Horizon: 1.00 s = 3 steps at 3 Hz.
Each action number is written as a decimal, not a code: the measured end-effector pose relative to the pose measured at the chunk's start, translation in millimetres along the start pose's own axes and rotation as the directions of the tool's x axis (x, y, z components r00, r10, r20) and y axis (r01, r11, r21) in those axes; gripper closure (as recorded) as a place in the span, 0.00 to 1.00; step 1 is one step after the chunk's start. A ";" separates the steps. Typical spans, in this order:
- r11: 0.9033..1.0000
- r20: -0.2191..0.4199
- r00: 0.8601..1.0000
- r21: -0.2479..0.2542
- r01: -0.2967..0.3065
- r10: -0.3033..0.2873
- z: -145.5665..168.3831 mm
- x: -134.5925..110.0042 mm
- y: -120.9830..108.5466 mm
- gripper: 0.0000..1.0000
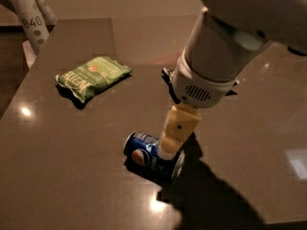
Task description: Place pepsi can upright
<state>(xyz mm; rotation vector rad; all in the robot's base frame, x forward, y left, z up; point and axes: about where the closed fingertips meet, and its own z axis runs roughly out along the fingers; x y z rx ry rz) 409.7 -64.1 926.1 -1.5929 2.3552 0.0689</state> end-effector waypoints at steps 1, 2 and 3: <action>0.999 0.012 0.999 -0.016 -0.045 0.045 21.4 -21.3 16.6 0.00; 0.997 0.013 0.998 -0.036 -0.065 0.066 41.1 -40.4 30.9 0.00; 0.995 0.006 0.996 -0.055 -0.088 0.088 59.9 -47.5 40.8 0.00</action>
Offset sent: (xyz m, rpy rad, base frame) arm -0.0051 0.0874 -0.0610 0.0510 0.0899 -0.0686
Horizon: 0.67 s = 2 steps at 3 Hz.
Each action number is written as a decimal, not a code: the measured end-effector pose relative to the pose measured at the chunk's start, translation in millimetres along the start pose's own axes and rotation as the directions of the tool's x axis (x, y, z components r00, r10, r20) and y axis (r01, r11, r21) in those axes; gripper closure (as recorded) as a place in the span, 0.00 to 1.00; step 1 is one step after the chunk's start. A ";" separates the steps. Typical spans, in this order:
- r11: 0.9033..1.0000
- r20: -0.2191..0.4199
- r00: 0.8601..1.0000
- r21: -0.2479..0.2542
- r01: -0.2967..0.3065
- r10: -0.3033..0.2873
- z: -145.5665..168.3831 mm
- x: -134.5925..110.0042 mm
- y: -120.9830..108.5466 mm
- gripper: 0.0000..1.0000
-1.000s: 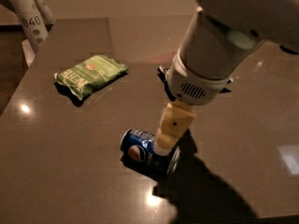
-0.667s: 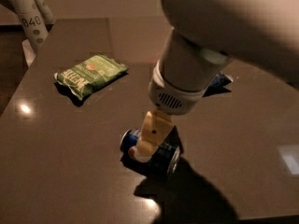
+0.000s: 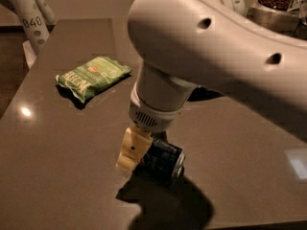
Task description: Place pepsi can upright
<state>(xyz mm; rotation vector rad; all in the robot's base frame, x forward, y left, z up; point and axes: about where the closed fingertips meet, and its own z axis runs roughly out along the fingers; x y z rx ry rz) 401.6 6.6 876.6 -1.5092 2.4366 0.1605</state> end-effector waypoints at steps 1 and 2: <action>1.000 -0.022 1.000 -0.011 -0.014 0.014 19.2 -0.1 4.1 0.00; 1.000 -0.039 0.999 -0.023 -0.018 0.017 29.8 -0.7 7.0 0.18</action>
Offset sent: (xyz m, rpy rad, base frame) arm -0.0001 0.0153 -0.0448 -0.0326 0.0763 -0.0160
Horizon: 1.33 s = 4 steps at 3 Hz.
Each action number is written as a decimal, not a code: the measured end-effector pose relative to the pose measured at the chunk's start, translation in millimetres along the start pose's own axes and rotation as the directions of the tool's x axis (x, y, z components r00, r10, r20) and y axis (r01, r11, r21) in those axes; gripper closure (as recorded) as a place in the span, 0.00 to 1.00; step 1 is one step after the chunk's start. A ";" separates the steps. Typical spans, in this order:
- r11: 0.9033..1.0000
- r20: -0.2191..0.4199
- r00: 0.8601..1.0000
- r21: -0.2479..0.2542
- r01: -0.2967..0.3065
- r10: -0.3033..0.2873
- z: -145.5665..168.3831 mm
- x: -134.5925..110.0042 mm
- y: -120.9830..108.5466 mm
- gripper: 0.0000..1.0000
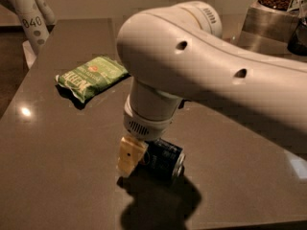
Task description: Place pepsi can upright
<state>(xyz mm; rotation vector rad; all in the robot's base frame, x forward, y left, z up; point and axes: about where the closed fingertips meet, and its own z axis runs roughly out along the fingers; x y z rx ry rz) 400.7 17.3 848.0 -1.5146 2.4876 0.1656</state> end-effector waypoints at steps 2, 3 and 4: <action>1.000 0.025 0.999 -0.014 0.027 -0.026 -2.7 -5.2 -0.5 0.65; 0.998 0.117 0.991 -0.007 0.060 -0.059 -29.8 -15.5 -12.4 0.88; 0.990 0.255 0.957 0.042 0.132 -0.139 -70.7 -33.4 -36.1 1.00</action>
Offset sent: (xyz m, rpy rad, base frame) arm 0.0067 0.0006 0.0115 0.0613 -0.0124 0.0506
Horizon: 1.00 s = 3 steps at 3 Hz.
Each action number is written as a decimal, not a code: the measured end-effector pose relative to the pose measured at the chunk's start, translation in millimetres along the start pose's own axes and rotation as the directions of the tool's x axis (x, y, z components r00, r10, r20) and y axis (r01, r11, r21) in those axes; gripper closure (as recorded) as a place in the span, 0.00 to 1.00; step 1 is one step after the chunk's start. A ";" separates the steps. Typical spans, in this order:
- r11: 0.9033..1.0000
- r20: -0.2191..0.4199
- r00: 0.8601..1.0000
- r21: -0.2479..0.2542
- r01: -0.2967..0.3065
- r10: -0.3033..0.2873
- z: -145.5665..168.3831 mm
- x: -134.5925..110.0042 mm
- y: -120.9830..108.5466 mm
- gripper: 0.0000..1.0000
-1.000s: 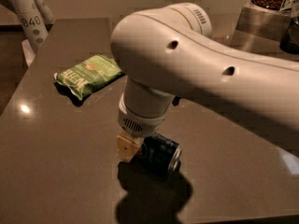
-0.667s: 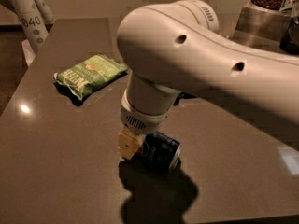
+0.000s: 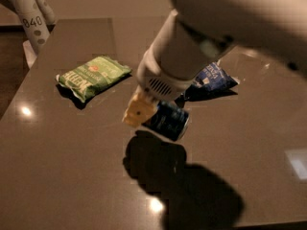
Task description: Place pepsi can upright
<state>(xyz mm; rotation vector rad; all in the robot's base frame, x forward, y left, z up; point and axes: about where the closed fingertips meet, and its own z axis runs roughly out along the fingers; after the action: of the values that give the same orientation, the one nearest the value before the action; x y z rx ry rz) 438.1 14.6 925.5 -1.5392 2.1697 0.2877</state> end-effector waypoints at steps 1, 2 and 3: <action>0.999 0.104 0.994 0.030 0.031 -0.034 -20.1 -13.0 -16.0 1.00; 0.998 0.276 0.960 0.065 0.027 -0.044 -27.8 -14.1 -30.7 1.00; 0.994 0.423 0.905 0.108 -0.001 -0.045 -34.1 -13.7 -45.2 1.00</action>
Offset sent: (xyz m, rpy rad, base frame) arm 0.0409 -0.0206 0.0483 0.3862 -0.2495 0.0235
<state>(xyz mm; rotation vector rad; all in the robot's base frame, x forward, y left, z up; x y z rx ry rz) 475.5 -4.4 966.0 -1.2973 1.7936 0.4485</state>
